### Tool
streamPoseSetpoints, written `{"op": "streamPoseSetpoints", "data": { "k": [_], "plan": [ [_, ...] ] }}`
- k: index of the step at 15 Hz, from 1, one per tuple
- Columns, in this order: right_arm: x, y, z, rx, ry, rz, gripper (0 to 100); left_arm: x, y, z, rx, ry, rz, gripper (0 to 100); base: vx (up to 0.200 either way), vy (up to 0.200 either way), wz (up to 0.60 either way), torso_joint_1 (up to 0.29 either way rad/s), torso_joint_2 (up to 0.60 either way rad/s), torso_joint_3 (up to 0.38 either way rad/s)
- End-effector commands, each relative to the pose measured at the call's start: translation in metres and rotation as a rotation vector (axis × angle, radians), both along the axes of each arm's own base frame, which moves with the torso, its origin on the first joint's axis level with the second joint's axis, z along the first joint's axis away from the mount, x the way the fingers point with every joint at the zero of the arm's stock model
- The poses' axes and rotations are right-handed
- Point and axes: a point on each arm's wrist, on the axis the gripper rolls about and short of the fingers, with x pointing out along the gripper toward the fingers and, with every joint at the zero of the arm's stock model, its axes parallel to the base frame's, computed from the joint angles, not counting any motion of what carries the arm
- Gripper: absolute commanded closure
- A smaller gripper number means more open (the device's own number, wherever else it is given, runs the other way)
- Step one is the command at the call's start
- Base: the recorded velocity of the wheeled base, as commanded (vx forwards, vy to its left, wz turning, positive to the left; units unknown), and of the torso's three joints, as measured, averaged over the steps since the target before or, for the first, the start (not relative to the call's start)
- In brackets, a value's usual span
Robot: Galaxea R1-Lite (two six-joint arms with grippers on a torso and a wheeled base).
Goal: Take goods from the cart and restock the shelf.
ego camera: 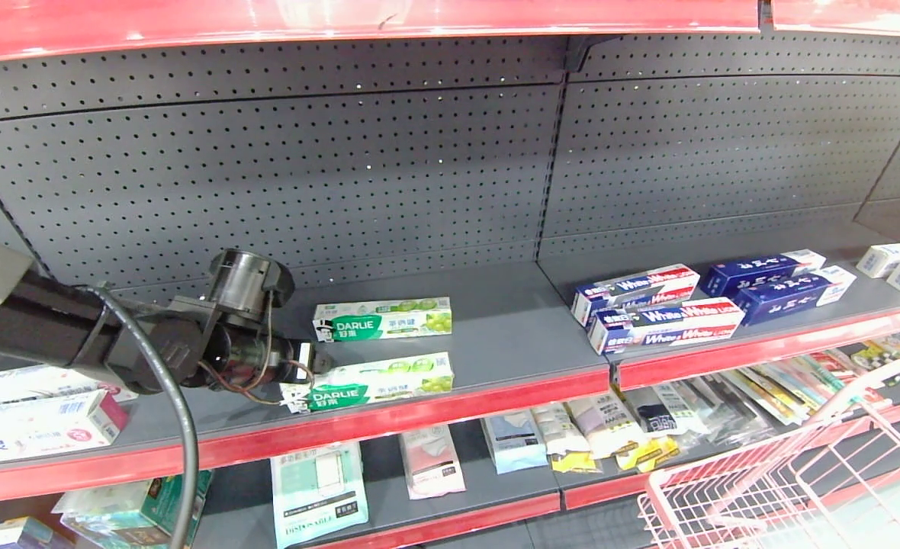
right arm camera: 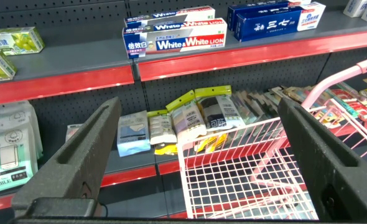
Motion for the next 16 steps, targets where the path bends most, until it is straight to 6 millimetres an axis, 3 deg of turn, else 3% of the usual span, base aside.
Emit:
{"op": "streamPoseSetpoints", "data": {
  "k": [1, 6, 8, 11, 16],
  "plan": [
    [0.0, 0.0, 0.0, 0.0, 0.0, 0.0, 0, -0.001, 0.0, 0.001, -0.001, -0.004, 0.0, 0, 0.0, 0.0, 0.0, 0.0, 0.0, 0.0],
    [0.0, 0.0, 0.0, 0.0, 0.0, 0.0, 0, 0.0, 0.0, 0.004, -0.003, -0.014, 0.004, 0, 0.0, 0.0, 0.0, 0.0, 0.0, 0.0],
    [0.0, 0.0, 0.0, 0.0, 0.0, 0.0, 0, -0.001, 0.004, 0.013, -0.009, -0.047, 0.016, 0, 0.0, 0.0, 0.0, 0.0, 0.0, 0.0],
    [0.0, 0.0, 0.0, 0.0, 0.0, 0.0, 0, -0.006, 0.025, 0.021, -0.005, -0.06, 0.074, 0, 0.0, 0.0, 0.0, 0.0, 0.0, 0.0],
    [0.0, 0.0, 0.0, 0.0, 0.0, 0.0, 0, -0.037, 0.052, 0.019, 0.036, -0.022, 0.107, 0, 0.0, 0.0, 0.0, 0.0, 0.0, 0.0]
  ]
}}
